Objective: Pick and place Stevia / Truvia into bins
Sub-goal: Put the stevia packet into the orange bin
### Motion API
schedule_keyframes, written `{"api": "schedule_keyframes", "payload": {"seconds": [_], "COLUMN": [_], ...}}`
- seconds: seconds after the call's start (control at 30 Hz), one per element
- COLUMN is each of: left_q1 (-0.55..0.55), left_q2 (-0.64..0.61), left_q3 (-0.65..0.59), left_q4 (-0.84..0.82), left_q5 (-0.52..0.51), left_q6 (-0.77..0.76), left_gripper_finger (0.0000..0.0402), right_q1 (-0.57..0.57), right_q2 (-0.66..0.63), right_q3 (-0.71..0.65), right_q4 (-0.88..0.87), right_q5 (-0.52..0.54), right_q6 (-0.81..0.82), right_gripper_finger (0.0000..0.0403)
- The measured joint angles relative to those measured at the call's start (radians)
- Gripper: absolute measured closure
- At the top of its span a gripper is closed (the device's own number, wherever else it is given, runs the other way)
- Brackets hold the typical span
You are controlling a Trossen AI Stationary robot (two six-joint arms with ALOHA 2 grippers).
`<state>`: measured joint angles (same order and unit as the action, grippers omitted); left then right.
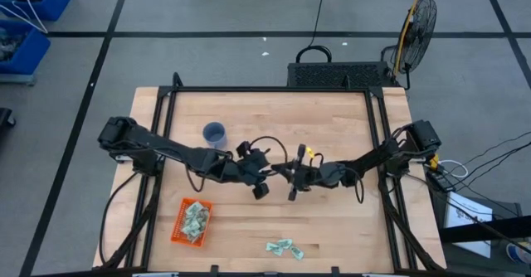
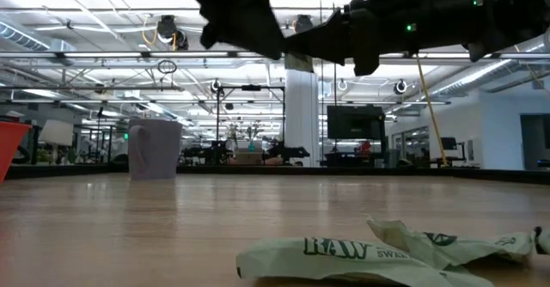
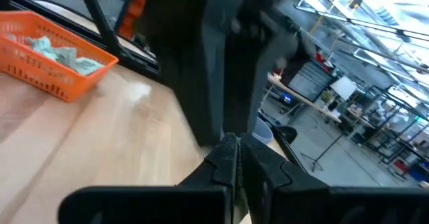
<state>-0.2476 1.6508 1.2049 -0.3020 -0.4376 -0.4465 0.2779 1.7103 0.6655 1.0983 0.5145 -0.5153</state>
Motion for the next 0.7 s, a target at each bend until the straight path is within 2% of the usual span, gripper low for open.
{"api": "schedule_keyframes", "payload": {"seconds": [0.07,0.27,0.5,0.6,0.7], "left_q1": [0.002,0.013,0.014,0.014,0.014], "left_q2": [0.016,0.071,0.081,0.082,0.082], "left_q3": [-0.005,-0.004,-0.005,-0.005,-0.005], "left_q4": [-0.01,0.113,0.118,0.117,0.116], "left_q5": [0.014,0.075,0.052,0.052,0.053], "left_q6": [0.002,0.031,0.09,0.11,0.113], "left_gripper_finger": [0.0289,0.0289,0.029,0.0309,0.0346], "right_q1": [-0.002,-0.002,-0.003,-0.003,-0.003], "right_q2": [0.0,0.0,0.0,0.0,0.0], "right_q3": [0.0,0.001,0.0,-0.001,-0.001], "right_q4": [0.012,0.035,0.035,0.034,0.033], "right_q5": [-0.025,-0.047,-0.046,-0.046,-0.047], "right_q6": [-0.001,-0.003,-0.003,-0.003,-0.002], "right_gripper_finger": [0.0395,0.0395,0.0393,0.0393,0.0392]}}
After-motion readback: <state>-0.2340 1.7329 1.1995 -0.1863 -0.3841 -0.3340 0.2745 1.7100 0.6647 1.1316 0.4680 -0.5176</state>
